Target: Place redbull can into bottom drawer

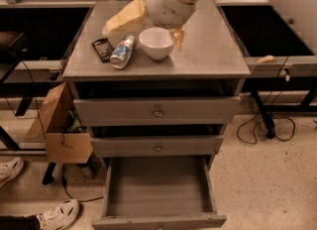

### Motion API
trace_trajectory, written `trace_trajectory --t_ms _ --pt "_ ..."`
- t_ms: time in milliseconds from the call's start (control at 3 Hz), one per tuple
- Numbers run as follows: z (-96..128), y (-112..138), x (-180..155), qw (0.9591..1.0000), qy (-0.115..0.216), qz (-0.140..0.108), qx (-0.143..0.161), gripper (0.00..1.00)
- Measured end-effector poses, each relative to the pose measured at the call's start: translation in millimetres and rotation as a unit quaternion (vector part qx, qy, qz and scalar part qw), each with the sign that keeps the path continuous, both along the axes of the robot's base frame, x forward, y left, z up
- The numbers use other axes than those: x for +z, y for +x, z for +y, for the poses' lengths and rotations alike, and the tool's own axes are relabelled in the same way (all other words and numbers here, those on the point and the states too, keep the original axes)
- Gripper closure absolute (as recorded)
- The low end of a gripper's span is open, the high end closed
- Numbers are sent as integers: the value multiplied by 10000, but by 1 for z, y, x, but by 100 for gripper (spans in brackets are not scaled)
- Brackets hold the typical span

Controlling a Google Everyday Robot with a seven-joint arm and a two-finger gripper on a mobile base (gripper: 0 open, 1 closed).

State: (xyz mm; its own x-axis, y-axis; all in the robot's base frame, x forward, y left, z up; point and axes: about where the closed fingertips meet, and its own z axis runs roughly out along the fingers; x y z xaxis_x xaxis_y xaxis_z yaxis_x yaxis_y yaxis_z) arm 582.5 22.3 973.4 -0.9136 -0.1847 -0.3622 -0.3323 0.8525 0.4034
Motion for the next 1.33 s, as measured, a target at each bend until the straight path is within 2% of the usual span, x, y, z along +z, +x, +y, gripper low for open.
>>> trace_trajectory --t_ms 333,667,1000,1333 --pt "22 21 -13 9970 -161 405 -641 0" --pt "39 37 -15 9901 -137 570 -1278 0" --pt "41 37 -15 9873 -91 660 -1440 0" --pt "41 37 -15 9873 -92 661 -1442 0"
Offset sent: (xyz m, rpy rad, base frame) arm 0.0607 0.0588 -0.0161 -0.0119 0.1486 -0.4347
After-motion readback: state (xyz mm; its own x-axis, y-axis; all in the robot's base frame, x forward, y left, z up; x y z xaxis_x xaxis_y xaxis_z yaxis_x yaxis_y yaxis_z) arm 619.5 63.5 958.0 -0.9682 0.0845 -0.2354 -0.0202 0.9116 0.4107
